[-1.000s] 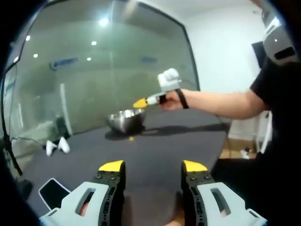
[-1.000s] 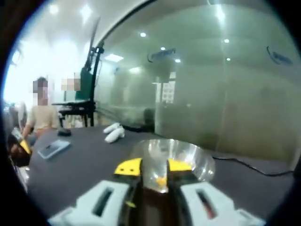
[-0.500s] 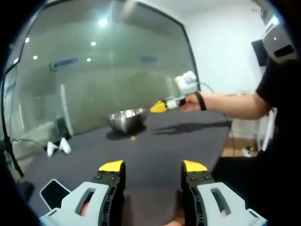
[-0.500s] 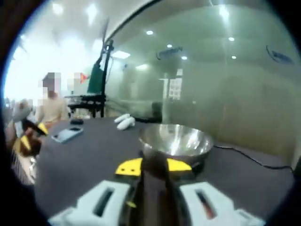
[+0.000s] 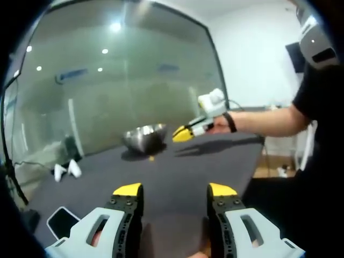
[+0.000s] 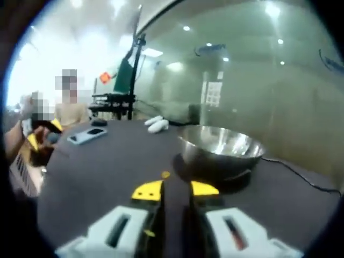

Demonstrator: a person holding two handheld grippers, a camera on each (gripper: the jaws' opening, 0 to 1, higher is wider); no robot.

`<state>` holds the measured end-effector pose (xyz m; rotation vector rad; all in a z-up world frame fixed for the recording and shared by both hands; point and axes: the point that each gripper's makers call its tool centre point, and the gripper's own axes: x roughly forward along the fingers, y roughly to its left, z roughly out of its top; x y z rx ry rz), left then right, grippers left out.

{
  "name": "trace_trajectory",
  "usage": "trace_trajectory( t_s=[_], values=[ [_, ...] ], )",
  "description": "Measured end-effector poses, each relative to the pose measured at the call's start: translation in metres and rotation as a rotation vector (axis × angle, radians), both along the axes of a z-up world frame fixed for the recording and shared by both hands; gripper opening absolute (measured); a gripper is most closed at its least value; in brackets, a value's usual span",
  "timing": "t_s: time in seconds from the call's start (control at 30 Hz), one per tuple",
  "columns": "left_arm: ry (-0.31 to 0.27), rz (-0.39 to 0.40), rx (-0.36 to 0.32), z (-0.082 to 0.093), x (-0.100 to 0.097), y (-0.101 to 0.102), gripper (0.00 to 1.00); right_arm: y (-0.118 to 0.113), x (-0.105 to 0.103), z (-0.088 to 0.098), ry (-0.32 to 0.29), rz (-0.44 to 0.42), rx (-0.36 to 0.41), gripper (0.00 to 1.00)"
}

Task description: Pick up the QQ candy scattered on the table and place it into the stainless steel bowl on the table

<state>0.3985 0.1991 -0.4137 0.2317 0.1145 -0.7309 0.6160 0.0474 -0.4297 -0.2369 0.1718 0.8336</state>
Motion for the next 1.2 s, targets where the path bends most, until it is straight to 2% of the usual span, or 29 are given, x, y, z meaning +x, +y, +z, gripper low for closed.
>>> trace_trajectory(
  t_s=[0.33,0.53,0.7,0.83,1.03,1.2],
  values=[
    [-0.004,-0.001,-0.006,0.003,-0.002,-0.003,0.49,0.039,0.012,-0.026,0.095,0.049,0.012,0.19],
    [0.002,-0.002,-0.001,0.001,-0.005,-0.003,0.49,0.066,0.014,-0.030,0.106,0.083,-0.014,0.19],
    [-0.017,0.015,-0.024,0.007,-0.006,0.001,0.48,0.073,0.021,-0.042,0.127,0.069,-0.044,0.18],
    [-0.016,0.008,-0.014,0.006,-0.008,0.000,0.48,0.073,0.028,-0.051,0.134,0.062,-0.062,0.18],
    [-0.006,0.016,-0.015,0.002,-0.007,0.003,0.48,0.079,0.033,-0.050,0.130,0.048,-0.043,0.17],
    [-0.013,0.022,-0.018,0.005,-0.008,0.004,0.48,0.083,0.031,-0.049,0.099,0.078,-0.057,0.10]
  ],
)
